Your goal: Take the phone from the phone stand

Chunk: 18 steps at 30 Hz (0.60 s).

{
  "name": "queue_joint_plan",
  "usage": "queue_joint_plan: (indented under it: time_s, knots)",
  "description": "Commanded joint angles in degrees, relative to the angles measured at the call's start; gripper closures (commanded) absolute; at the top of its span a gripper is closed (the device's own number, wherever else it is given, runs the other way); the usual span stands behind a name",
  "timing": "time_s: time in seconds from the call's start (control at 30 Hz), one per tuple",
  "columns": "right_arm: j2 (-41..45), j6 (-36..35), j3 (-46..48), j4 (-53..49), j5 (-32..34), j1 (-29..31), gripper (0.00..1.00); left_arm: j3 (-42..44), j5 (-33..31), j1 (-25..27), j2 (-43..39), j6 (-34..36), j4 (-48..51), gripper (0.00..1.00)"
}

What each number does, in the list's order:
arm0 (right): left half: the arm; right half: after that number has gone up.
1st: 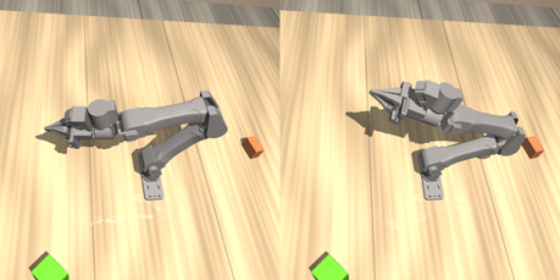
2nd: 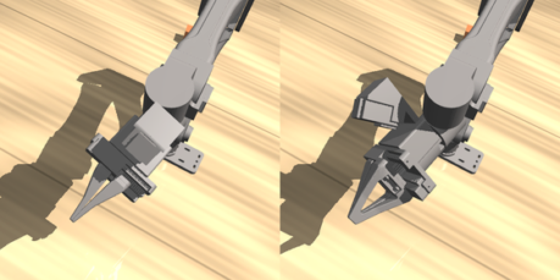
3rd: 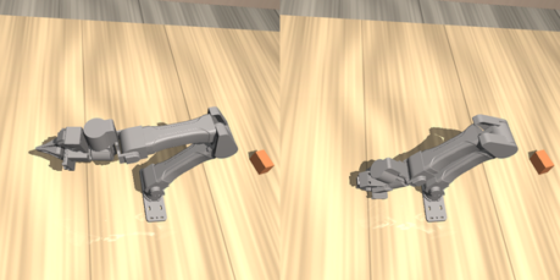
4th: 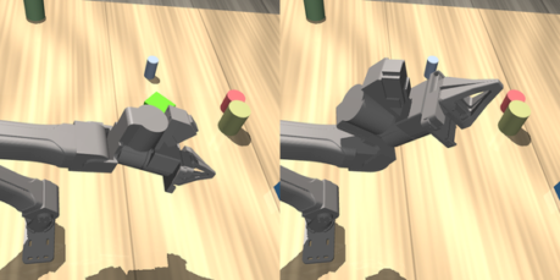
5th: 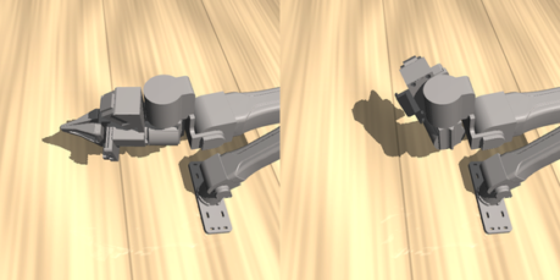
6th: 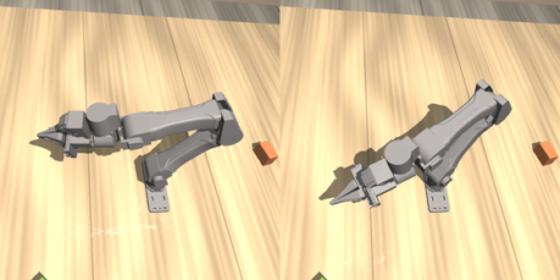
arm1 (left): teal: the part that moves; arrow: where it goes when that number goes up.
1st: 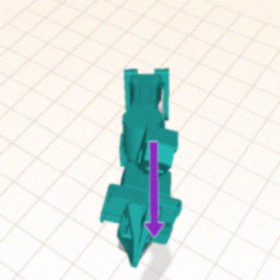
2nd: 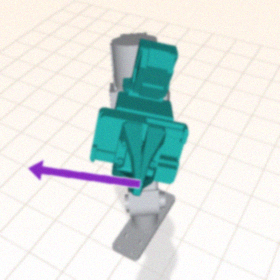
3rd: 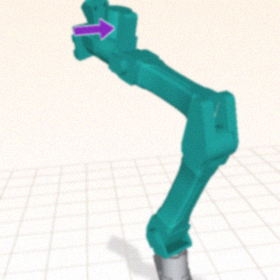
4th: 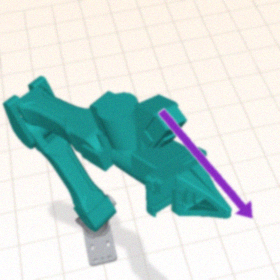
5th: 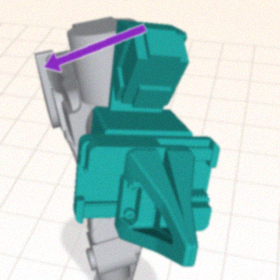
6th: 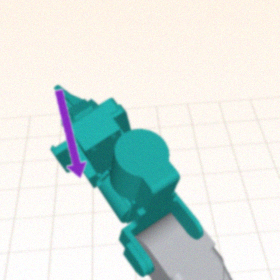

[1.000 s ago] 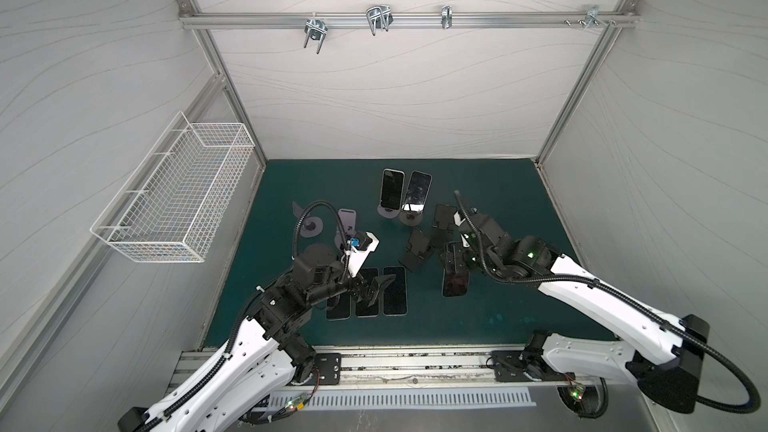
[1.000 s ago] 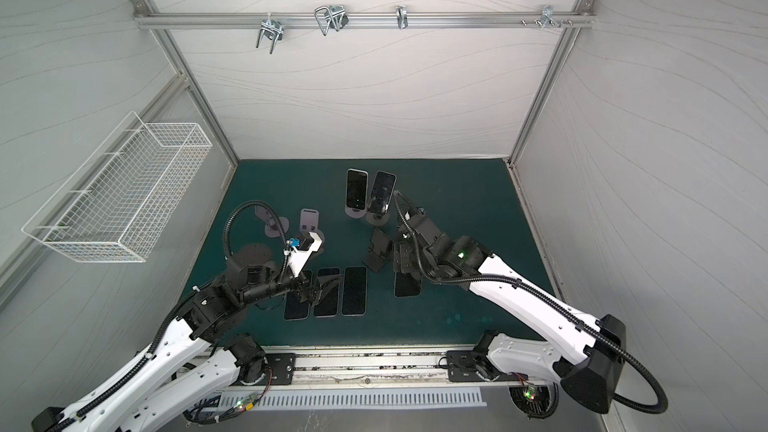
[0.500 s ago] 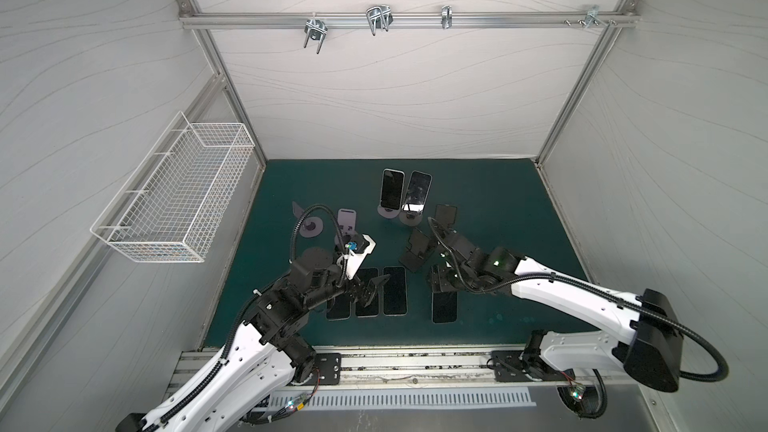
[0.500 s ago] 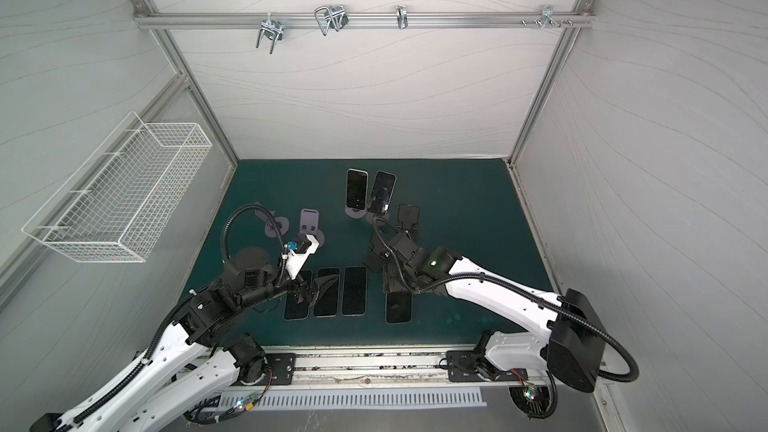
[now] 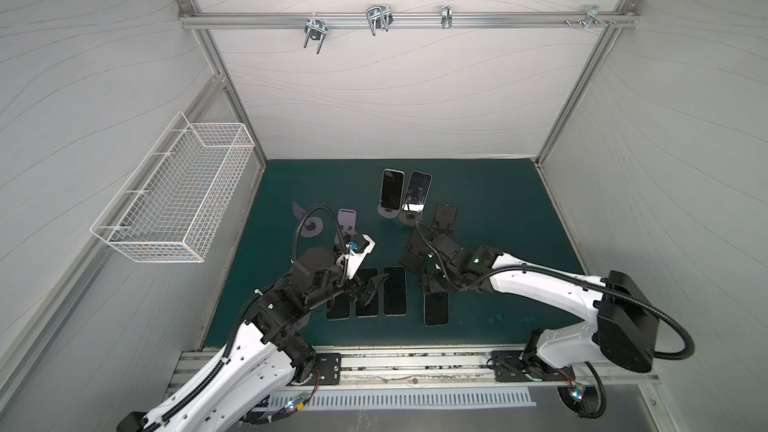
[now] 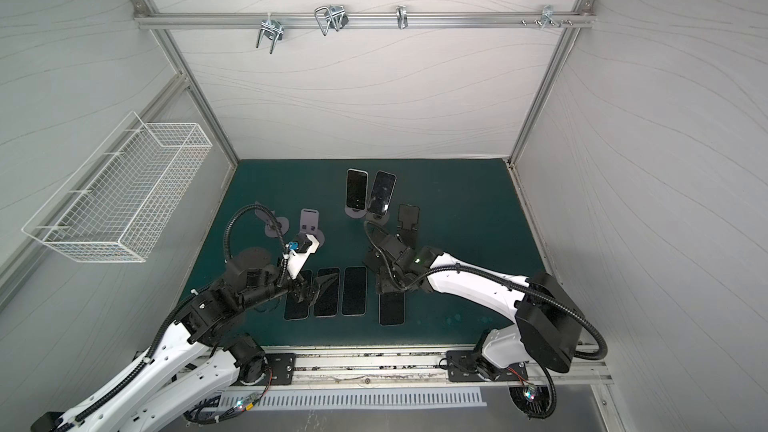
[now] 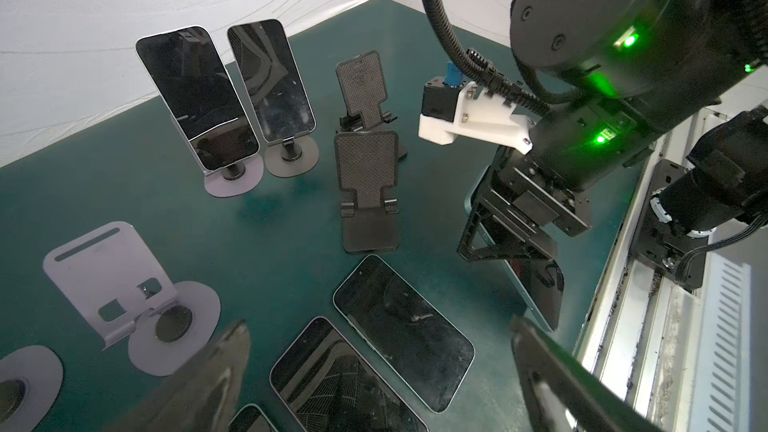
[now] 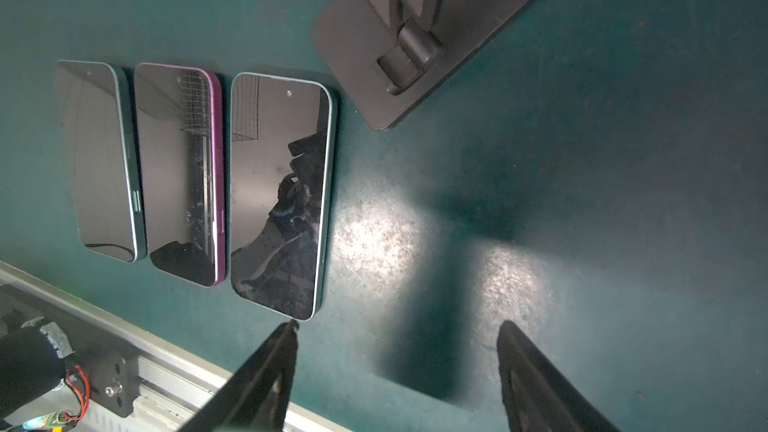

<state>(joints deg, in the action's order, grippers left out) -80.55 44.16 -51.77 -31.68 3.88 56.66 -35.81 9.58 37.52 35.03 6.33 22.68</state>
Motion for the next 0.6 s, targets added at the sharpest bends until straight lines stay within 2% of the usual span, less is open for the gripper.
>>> queue_joint_plan:
  time_s: [0.0, 0.27, 0.57]
  knots:
    - [-0.9, 1.3, 0.2, 2.3, -1.0, -0.1, 0.40, -0.7, -1.4, 0.0, -0.1, 1.3, -0.4, 0.01]
    - [-3.5, 2.8, 1.6, 5.4, -4.4, -1.8, 0.40, -0.4, -3.0, 0.0, -0.2, 1.3, -0.3, 0.01]
    - [-5.7, 3.5, 1.6, 5.8, -4.1, -4.3, 0.40, -0.3, -3.2, 0.0, 0.8, 0.5, -1.0, 0.01]
